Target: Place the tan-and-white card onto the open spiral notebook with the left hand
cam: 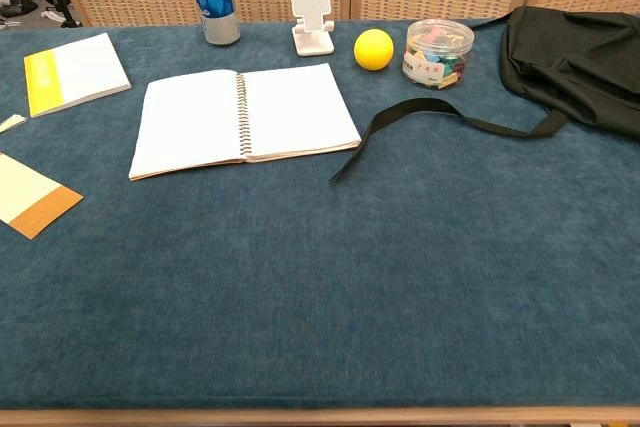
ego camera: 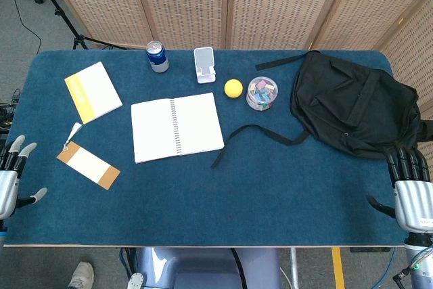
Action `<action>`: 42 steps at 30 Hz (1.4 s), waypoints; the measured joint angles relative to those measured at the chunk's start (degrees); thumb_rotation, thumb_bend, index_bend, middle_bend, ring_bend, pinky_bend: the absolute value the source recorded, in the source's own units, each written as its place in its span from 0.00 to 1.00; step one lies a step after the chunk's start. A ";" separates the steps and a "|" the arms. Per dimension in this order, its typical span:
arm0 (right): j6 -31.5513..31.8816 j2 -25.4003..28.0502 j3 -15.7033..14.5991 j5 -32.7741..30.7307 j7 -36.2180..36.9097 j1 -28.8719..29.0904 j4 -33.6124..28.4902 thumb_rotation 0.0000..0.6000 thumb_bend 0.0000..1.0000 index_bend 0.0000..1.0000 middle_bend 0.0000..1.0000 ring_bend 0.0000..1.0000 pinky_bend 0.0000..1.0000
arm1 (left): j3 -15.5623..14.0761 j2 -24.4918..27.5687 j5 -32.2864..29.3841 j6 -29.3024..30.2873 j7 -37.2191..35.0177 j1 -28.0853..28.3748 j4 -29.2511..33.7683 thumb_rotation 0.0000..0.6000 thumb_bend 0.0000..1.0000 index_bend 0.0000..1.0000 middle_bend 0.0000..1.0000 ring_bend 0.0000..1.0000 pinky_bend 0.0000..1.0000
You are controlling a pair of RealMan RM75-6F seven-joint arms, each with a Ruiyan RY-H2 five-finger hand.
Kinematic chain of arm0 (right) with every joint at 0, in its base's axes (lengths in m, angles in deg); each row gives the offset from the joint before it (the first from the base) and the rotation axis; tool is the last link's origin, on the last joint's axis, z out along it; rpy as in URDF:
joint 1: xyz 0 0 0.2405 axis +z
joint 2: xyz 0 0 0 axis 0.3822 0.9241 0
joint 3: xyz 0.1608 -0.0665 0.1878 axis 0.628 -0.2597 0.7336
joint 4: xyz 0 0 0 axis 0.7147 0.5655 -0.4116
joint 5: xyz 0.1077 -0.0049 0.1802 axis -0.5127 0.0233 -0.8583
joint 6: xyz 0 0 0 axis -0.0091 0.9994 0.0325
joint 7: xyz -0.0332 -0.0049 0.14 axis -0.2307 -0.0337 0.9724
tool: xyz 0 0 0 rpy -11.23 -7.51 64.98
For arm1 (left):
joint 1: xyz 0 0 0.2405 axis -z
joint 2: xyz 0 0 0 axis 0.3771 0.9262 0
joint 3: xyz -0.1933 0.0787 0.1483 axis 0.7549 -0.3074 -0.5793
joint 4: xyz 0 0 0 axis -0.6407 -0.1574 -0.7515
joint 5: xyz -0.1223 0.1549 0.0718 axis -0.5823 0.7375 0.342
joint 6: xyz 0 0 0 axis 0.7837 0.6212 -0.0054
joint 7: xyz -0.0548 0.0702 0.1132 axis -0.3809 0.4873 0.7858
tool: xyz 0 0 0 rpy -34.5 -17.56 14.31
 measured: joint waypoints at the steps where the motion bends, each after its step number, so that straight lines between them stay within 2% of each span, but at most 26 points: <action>1: -0.18 0.23 -0.20 0.07 0.06 0.09 -0.16 1.00 0.00 0.02 0.00 0.00 0.00 | 0.02 0.06 0.06 -0.18 -0.01 0.00 0.02 1.00 0.07 0.00 0.00 0.00 0.00; 10: 1.10 0.25 0.07 -0.18 0.50 -0.38 -0.99 1.00 0.00 0.02 0.00 0.00 0.00 | -0.32 0.95 2.04 -4.07 -2.90 1.67 -1.93 1.00 0.10 0.00 0.00 0.00 0.00; 12: 1.16 0.18 0.19 -0.49 0.40 -0.42 -1.25 1.00 0.00 0.02 0.00 0.00 0.00 | -0.39 1.25 2.58 -6.85 -4.69 3.11 -3.42 1.00 0.17 0.01 0.00 0.00 0.00; 13: 1.06 0.12 0.28 -0.72 0.26 -0.39 -1.37 1.00 0.00 0.02 0.00 0.00 0.00 | -0.39 1.34 2.69 -8.48 -5.24 3.95 -4.14 1.00 0.23 0.03 0.00 0.00 0.00; 14: 0.97 0.06 0.35 -0.90 0.04 -0.34 -1.43 1.00 0.00 0.02 0.00 0.00 0.00 | -0.38 1.37 2.75 -10.44 -5.72 4.96 -5.00 1.00 0.30 0.07 0.00 0.00 0.00; 16: 0.86 -0.09 0.49 -1.26 -0.48 -0.27 -1.57 1.00 0.00 0.02 0.00 0.00 0.00 | -0.38 1.34 2.93 -15.83 -7.15 7.61 -7.46 1.00 0.35 0.15 0.00 0.00 0.00; 19: 0.78 -0.46 0.64 -1.84 -1.11 -0.24 -1.60 1.00 0.00 0.02 0.00 0.00 0.00 | -0.52 0.61 3.22 -23.89 -9.64 11.57 -12.47 1.00 0.35 0.22 0.00 0.00 0.00; 24: 0.30 -0.86 0.73 -2.38 -1.58 -0.04 -1.51 1.00 0.00 0.02 0.00 0.00 0.00 | -1.24 -2.44 4.31 -31.15 -13.36 16.73 -21.02 1.00 0.35 0.23 0.00 0.00 0.00; 32: 0.36 -1.13 0.72 -2.42 -1.80 0.03 -1.73 1.00 0.00 0.02 0.00 0.00 0.00 | -3.10 -4.33 5.57 -34.62 -15.62 18.99 -23.09 1.00 0.31 0.23 0.00 0.00 0.00; 38: 0.52 -1.02 0.84 -2.54 -1.44 -0.03 -1.89 1.00 0.00 0.02 0.00 0.00 0.00 | -3.56 -4.63 5.73 -34.97 -16.80 19.35 -23.38 1.00 0.22 0.24 0.00 0.00 0.00; 42: 0.61 -1.01 0.85 -2.54 -1.44 -0.06 -2.03 1.00 0.00 0.02 0.00 0.00 0.00 | -3.67 -5.81 5.44 -35.44 -16.23 19.61 -24.28 1.00 0.22 0.24 0.00 0.00 0.00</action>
